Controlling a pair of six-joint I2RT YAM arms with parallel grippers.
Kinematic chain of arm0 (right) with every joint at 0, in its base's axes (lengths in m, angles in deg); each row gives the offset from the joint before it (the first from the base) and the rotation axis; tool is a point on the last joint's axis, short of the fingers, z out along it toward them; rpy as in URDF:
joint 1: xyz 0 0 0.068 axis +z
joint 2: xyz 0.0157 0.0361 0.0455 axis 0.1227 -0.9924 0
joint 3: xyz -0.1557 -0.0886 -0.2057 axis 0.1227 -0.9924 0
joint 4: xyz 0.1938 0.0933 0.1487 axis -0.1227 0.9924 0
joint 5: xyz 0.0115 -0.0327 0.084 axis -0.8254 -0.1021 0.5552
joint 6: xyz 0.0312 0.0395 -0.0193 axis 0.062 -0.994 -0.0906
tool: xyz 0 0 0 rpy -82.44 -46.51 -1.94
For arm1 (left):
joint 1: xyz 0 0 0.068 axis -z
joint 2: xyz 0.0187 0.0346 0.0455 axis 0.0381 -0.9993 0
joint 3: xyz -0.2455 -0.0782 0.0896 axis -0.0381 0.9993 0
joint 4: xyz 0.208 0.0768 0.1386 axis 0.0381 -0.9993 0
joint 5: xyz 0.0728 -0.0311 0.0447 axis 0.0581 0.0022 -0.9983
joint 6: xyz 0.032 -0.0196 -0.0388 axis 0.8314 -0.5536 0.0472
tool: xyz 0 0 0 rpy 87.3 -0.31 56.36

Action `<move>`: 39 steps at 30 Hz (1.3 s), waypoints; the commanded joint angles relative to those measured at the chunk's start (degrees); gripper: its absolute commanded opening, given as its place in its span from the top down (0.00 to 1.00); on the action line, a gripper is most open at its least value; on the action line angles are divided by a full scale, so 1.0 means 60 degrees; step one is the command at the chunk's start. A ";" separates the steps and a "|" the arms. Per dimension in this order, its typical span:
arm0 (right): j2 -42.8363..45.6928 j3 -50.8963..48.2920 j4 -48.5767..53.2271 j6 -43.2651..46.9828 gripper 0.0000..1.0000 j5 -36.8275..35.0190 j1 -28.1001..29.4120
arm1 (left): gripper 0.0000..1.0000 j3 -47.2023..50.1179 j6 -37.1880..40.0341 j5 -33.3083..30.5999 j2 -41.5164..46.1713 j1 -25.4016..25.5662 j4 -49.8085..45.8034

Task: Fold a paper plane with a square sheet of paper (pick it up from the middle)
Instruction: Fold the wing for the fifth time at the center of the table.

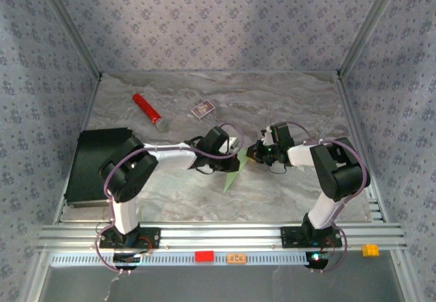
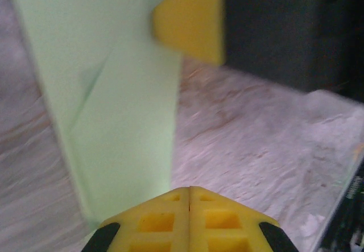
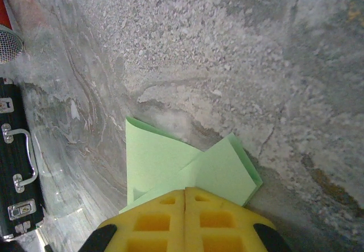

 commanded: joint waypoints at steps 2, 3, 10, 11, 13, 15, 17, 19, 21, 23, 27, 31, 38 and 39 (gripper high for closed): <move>-0.0316 -0.0382 0.0298 0.0065 0.94 -0.0525 -0.0063 | 0.98 -0.0627 0.0281 0.0653 -0.0680 0.0074 -0.0305; -0.0305 -0.0394 0.0304 0.0063 0.94 -0.0525 -0.0066 | 0.98 -0.0682 0.0314 0.0676 -0.0791 0.0085 -0.0384; -0.0246 -0.0553 0.0247 0.0062 0.94 -0.0602 -0.0104 | 0.98 -0.0379 0.0313 0.0603 -0.1063 0.0103 -0.0564; -0.0270 -0.0564 0.0231 0.0061 0.94 -0.0599 -0.0118 | 0.98 -0.0267 0.0289 0.0587 -0.1091 0.0114 -0.0565; -0.0314 -0.0573 0.0195 0.0063 0.94 -0.0577 -0.0149 | 0.98 -0.0104 0.0258 0.0542 -0.1113 0.0123 -0.0580; -0.0341 -0.0573 0.0186 0.0064 0.94 -0.0583 -0.0145 | 0.98 0.0025 0.0296 0.0463 -0.1064 0.0186 -0.0647; -0.0397 -0.0551 0.0183 0.0075 0.94 -0.0583 -0.0172 | 0.98 0.0059 0.0393 0.0341 -0.1005 0.0245 -0.0785; -0.0442 -0.0522 0.0187 0.0079 0.94 -0.0555 -0.0190 | 0.97 0.0052 0.0516 0.0298 -0.0893 0.0289 -0.0940; -0.0449 -0.0500 0.0185 0.0088 0.94 -0.0540 -0.0199 | 0.95 0.0103 0.0658 0.0188 -0.0675 0.0342 -0.1063; -0.0464 -0.0486 0.0216 0.0116 0.94 -0.0544 -0.0234 | 0.94 0.0140 0.0787 0.0163 -0.0497 0.0365 -0.1190; -0.0497 -0.0456 0.0231 0.0138 0.94 -0.0533 -0.0263 | 0.94 0.0264 0.0987 0.0104 -0.0254 0.0379 -0.1507; -0.0533 -0.0422 0.0231 0.0126 0.94 -0.0471 -0.0268 | 0.93 0.0588 0.1010 0.0261 -0.0007 0.0393 -0.1370; -0.0199 -0.0166 0.0157 0.0092 0.92 -0.0022 -0.0232 | 0.91 0.0793 0.0508 0.0249 0.0469 0.0393 -0.0501; -0.0030 -0.0101 0.0273 0.0118 0.91 -0.0024 -0.0225 | 0.90 0.0757 0.0406 0.0235 0.0569 0.0390 -0.0412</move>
